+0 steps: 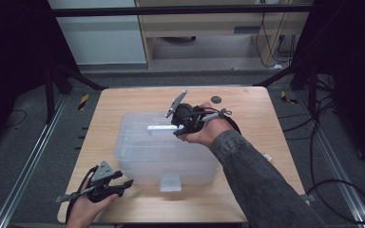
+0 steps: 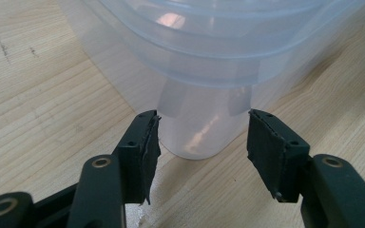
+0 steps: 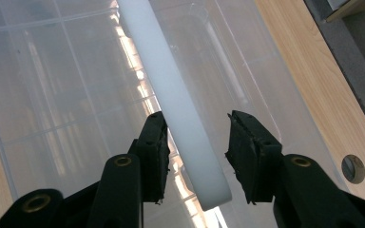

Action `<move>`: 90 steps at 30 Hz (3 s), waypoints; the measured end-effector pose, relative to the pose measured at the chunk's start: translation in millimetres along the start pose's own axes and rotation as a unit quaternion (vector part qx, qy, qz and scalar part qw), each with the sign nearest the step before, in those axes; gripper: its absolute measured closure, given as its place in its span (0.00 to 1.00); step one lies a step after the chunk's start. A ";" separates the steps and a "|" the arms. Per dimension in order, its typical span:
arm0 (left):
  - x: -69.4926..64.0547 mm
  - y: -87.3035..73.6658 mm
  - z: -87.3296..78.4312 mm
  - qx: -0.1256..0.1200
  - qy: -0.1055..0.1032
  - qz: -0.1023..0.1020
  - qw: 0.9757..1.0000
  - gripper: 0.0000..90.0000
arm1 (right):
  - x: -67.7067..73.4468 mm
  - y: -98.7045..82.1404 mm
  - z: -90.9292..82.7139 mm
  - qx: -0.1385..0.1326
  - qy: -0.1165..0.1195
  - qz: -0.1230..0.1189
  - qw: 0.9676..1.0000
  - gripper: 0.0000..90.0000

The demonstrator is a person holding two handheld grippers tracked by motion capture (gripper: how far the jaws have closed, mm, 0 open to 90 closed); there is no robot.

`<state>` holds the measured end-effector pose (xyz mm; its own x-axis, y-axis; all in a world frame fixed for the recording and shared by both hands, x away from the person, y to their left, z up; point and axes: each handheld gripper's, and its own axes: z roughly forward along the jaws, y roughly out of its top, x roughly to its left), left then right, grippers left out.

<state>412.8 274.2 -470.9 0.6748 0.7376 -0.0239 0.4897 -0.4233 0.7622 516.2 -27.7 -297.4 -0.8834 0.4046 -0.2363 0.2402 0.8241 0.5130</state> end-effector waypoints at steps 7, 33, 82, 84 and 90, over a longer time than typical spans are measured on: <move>0.4 0.1 -0.9 -0.002 -0.002 -0.005 1.000 0.49 | 1.0 -0.8 -2.0 0.004 -0.003 -0.012 1.000 0.75; -2.8 0.4 1.1 0.002 -0.005 0.000 1.000 0.51 | -0.1 -2.3 -5.6 0.007 -0.010 -0.033 0.999 0.78; -5.6 1.1 1.6 0.002 -0.023 -0.003 1.000 0.50 | -35.0 13.0 -18.4 0.019 0.001 -0.018 1.000 0.77; -5.9 1.1 1.8 0.001 -0.024 -0.003 1.000 0.50 | -36.6 14.1 -19.1 0.022 0.000 -0.019 1.000 0.77; -5.9 1.0 1.8 0.001 -0.026 -0.004 1.000 0.50 | -40.0 16.3 -19.4 0.024 0.001 -0.020 1.000 0.77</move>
<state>410.3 268.5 -471.2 0.6983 0.7129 -0.0645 0.4970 -0.4181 0.7604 547.7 -38.2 -263.7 -0.8934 0.3708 -0.2536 0.2245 0.8575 0.4630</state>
